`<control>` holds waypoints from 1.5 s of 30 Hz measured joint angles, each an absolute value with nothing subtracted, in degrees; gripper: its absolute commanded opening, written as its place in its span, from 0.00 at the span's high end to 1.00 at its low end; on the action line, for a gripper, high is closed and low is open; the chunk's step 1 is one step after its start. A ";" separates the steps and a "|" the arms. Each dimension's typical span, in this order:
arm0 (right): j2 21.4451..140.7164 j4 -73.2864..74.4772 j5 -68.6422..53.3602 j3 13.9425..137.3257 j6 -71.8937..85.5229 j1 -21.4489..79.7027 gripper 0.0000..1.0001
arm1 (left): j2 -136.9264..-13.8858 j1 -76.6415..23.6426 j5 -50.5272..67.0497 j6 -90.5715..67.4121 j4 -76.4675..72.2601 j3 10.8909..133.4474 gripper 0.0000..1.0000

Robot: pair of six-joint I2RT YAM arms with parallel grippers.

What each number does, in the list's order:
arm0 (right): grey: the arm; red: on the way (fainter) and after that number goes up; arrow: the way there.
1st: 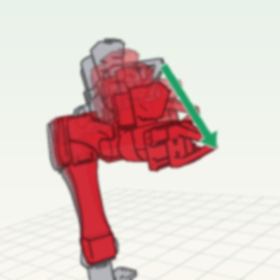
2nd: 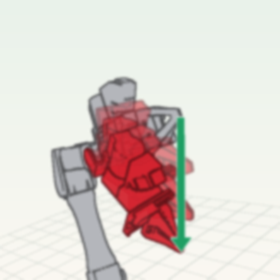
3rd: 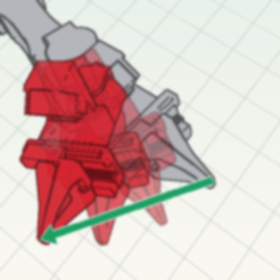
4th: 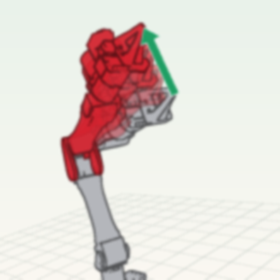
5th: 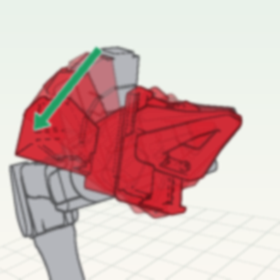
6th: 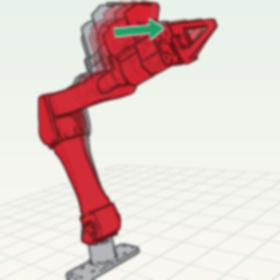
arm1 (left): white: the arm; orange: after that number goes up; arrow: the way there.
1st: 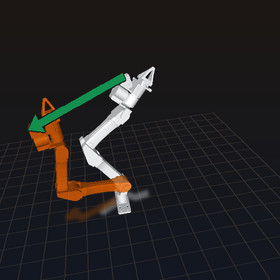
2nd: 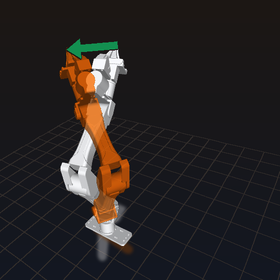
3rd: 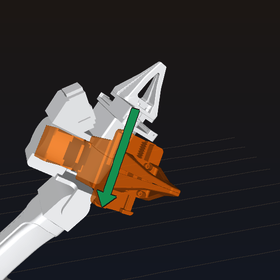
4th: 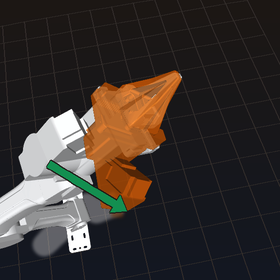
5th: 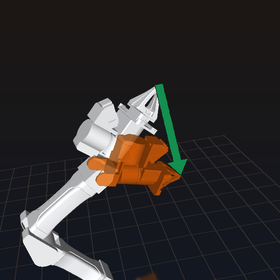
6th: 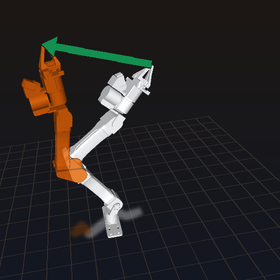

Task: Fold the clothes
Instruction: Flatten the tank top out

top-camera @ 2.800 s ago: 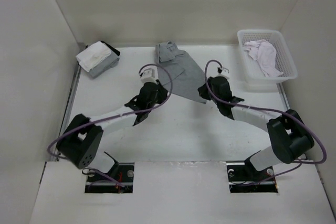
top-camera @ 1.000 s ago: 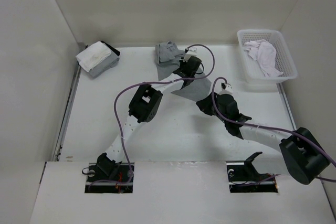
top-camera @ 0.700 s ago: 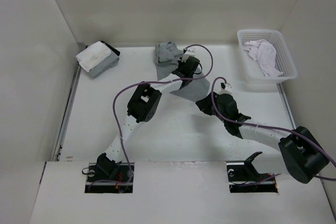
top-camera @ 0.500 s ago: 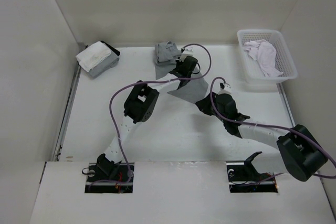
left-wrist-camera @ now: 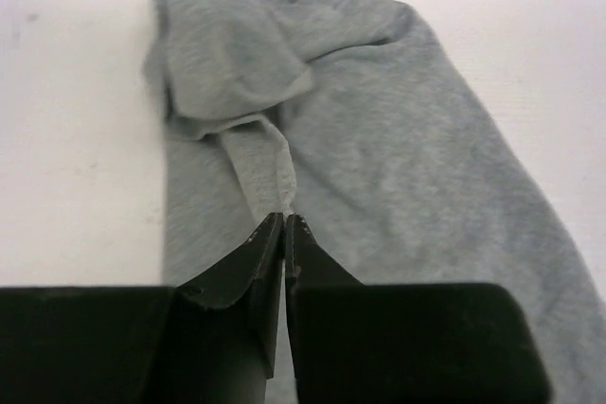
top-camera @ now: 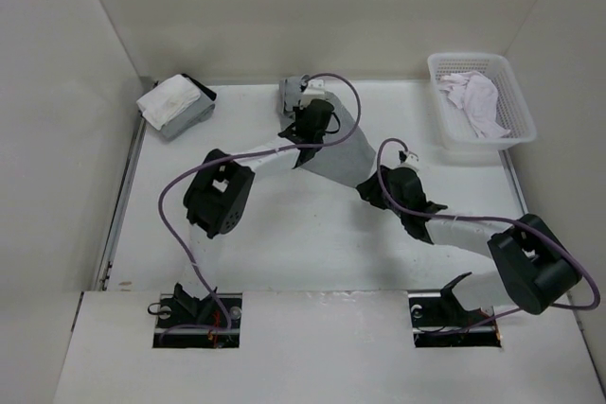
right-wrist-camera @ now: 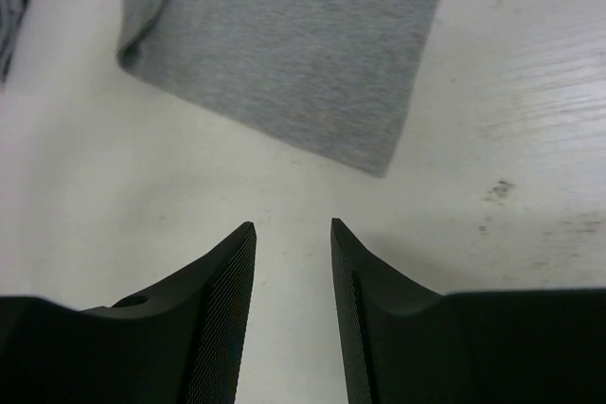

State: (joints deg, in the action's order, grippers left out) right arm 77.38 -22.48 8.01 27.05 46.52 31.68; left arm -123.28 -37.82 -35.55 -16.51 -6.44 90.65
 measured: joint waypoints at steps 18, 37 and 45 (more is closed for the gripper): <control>91.02 -15.73 16.49 35.94 49.43 31.57 0.58 | -87.79 -31.14 -29.32 -29.32 -11.03 54.78 0.97; 92.75 -15.86 19.57 37.34 54.54 31.44 0.57 | -71.85 -25.98 -26.26 -35.94 -11.20 41.08 0.96; 92.20 -15.14 19.53 37.12 54.39 29.45 0.60 | -70.28 -23.70 -25.61 -36.84 -10.13 38.50 0.96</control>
